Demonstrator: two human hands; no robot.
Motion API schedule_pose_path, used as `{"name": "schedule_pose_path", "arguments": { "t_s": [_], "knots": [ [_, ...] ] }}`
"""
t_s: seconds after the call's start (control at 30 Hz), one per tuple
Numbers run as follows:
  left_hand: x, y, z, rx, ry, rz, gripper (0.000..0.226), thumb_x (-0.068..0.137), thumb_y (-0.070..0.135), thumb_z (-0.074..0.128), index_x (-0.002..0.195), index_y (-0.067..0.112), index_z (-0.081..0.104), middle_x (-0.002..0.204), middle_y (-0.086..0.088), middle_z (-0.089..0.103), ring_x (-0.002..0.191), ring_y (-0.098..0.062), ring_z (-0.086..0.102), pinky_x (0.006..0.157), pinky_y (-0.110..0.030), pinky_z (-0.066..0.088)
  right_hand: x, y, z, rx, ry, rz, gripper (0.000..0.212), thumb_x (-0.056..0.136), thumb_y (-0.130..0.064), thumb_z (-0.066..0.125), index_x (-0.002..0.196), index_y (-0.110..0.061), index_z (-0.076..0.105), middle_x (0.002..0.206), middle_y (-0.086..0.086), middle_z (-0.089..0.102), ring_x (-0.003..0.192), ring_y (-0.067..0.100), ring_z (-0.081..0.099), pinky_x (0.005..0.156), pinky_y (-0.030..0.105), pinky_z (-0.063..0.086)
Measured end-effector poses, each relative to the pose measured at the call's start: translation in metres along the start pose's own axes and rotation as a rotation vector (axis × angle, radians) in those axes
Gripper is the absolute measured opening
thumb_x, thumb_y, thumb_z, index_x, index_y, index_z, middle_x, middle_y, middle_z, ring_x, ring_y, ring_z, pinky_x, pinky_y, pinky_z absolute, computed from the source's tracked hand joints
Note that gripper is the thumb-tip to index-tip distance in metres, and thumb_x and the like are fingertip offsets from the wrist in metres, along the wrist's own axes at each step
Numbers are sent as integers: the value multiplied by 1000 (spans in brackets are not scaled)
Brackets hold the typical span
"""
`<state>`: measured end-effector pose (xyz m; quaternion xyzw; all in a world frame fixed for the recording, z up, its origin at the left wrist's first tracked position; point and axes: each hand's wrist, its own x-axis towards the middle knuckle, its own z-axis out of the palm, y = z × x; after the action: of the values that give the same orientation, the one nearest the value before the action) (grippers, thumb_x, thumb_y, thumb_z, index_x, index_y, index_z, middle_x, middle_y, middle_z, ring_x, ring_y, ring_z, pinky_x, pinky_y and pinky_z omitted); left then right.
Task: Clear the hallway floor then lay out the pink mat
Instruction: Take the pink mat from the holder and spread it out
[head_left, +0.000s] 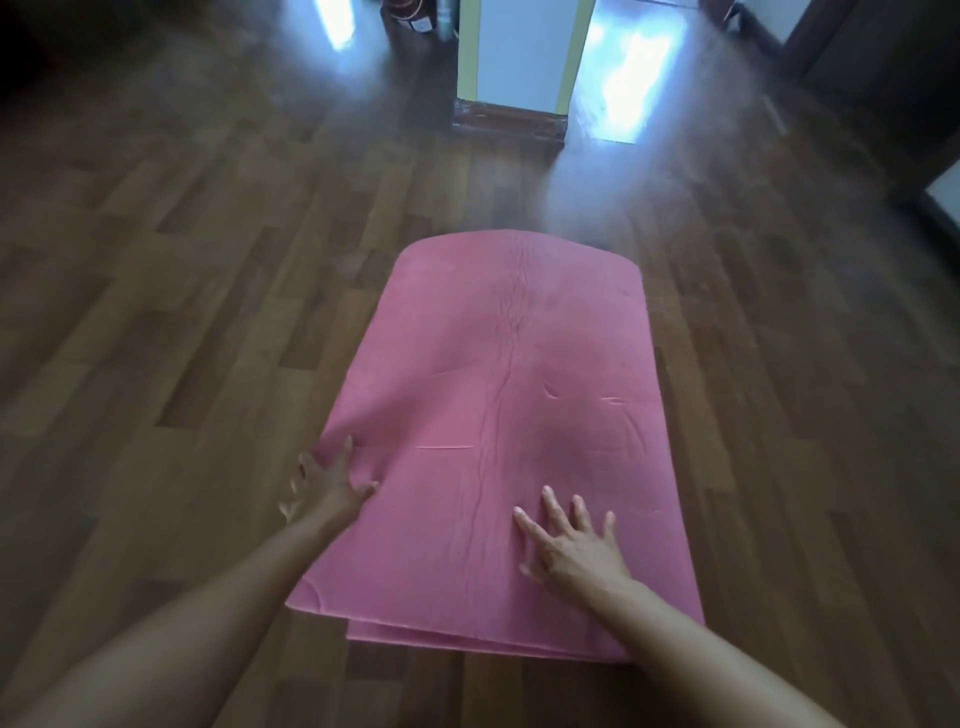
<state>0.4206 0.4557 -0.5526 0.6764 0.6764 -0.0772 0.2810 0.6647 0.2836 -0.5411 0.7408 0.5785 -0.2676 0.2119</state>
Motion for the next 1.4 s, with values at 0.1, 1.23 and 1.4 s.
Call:
{"name": "schedule_pose_path", "arguments": {
  "t_s": [0.1,1.23,1.4],
  "knots": [
    [9,-2,-5,-222,-27,31,83,85,37,64,149,29,13,156,-16,14,141,-37,22,112,-48,27,-2,-2,-4,-35,-14,9,68,92,-59,32,146,-44,-8,157,1,-21,144,39,-9,108,67,-1],
    [4,20,-67,-1032,-80,267,73,75,-26,50,140,5,37,132,-1,54,99,4,58,86,-17,47,-11,8,-25,-119,37,-37,63,97,-52,27,147,-39,-9,157,6,-17,145,34,-6,109,65,-3],
    [-22,66,-90,-1093,-254,341,73,79,-26,46,138,16,39,76,15,73,66,3,66,59,-15,54,-21,37,-62,-130,255,-47,63,98,-49,26,144,-41,-15,157,3,-21,145,32,-10,110,62,-7]
  ]
}}
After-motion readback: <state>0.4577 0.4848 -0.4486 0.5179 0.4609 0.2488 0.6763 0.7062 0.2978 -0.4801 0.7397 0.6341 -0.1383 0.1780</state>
